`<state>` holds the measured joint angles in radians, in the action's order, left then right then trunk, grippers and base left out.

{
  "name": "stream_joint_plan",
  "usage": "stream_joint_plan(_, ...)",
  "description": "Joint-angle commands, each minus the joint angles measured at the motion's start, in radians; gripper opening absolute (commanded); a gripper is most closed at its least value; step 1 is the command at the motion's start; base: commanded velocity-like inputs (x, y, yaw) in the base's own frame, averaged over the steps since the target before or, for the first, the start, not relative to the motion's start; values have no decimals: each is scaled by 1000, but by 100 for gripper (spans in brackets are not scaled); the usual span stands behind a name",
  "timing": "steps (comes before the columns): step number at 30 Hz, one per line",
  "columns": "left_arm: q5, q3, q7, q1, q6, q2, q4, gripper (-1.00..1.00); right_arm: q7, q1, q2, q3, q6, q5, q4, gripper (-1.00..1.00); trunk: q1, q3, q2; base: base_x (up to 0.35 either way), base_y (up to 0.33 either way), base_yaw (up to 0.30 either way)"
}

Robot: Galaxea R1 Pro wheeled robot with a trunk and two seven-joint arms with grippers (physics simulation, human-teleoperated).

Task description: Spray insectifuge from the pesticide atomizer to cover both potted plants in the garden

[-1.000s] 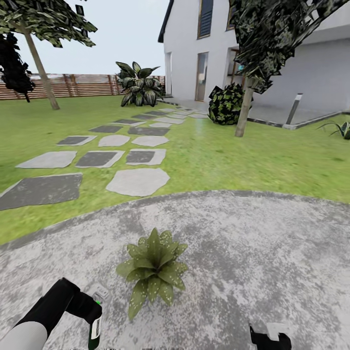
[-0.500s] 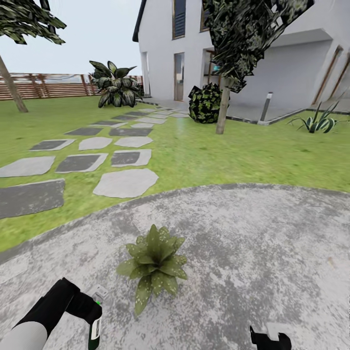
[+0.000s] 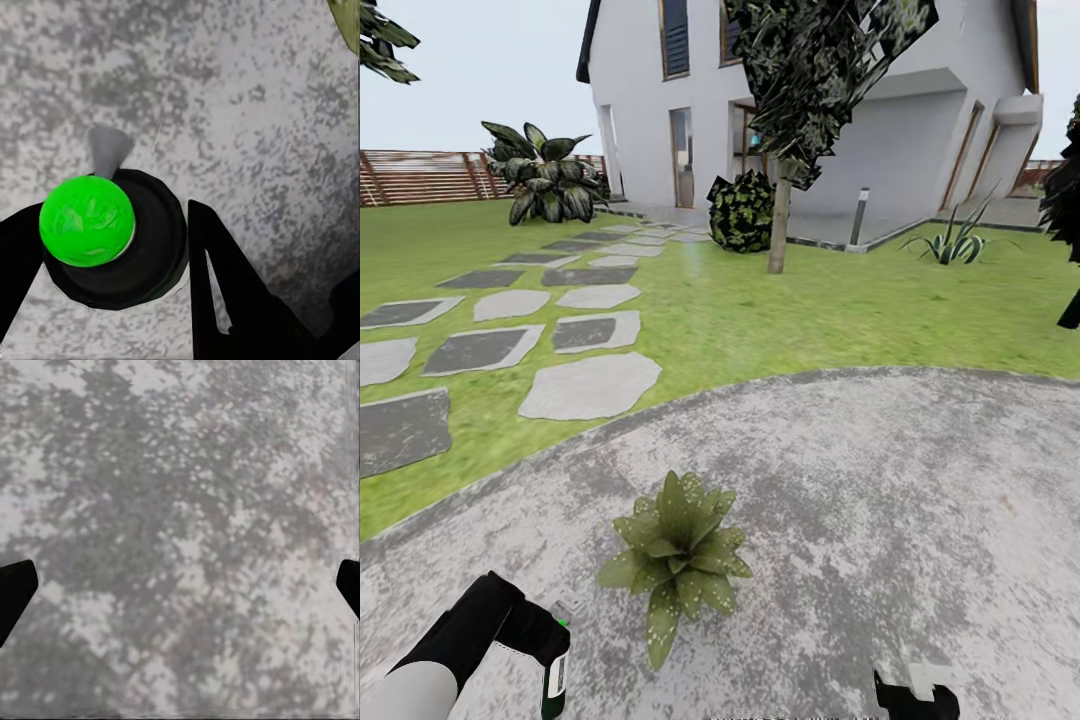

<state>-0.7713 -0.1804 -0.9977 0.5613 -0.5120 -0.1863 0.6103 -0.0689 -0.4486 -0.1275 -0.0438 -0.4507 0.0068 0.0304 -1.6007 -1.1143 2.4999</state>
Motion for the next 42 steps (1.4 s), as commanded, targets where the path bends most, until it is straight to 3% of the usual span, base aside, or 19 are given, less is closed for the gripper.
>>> stream_joint_plan(1, -5, -4, -7, 0, -8, 1, 1, -100, 0, -1, 0, -4, -4, 1, -1, 100, 0, -1, 0, -18, 24, -262)
stream_joint_plan(10, -4, 13, -6, 0, -7, 27, -1, -100, 4, -1, -5, -4, -5, 4, -2, 100, 0, -1, 0, -2, 3, -52)
stream_joint_plan(23, -3, 13, -9, 0, -11, 24, 1, -100, 1, -1, -1, -4, -3, 2, -1, 100, 0, -1, 0, -108, 180, -158)
stream_joint_plan(28, -2, 11, -7, 0, -9, 25, 0, -100, 1, -1, -1, -4, -3, 2, -1, 100, 0, -1, 0, 139, 276, -204)
stream_joint_plan(42, -5, 13, -4, 0, -7, 27, -1, -100, 0, -1, -1, -4, -3, 2, -1, 100, 0, -1, 0, 72, 34, -6)
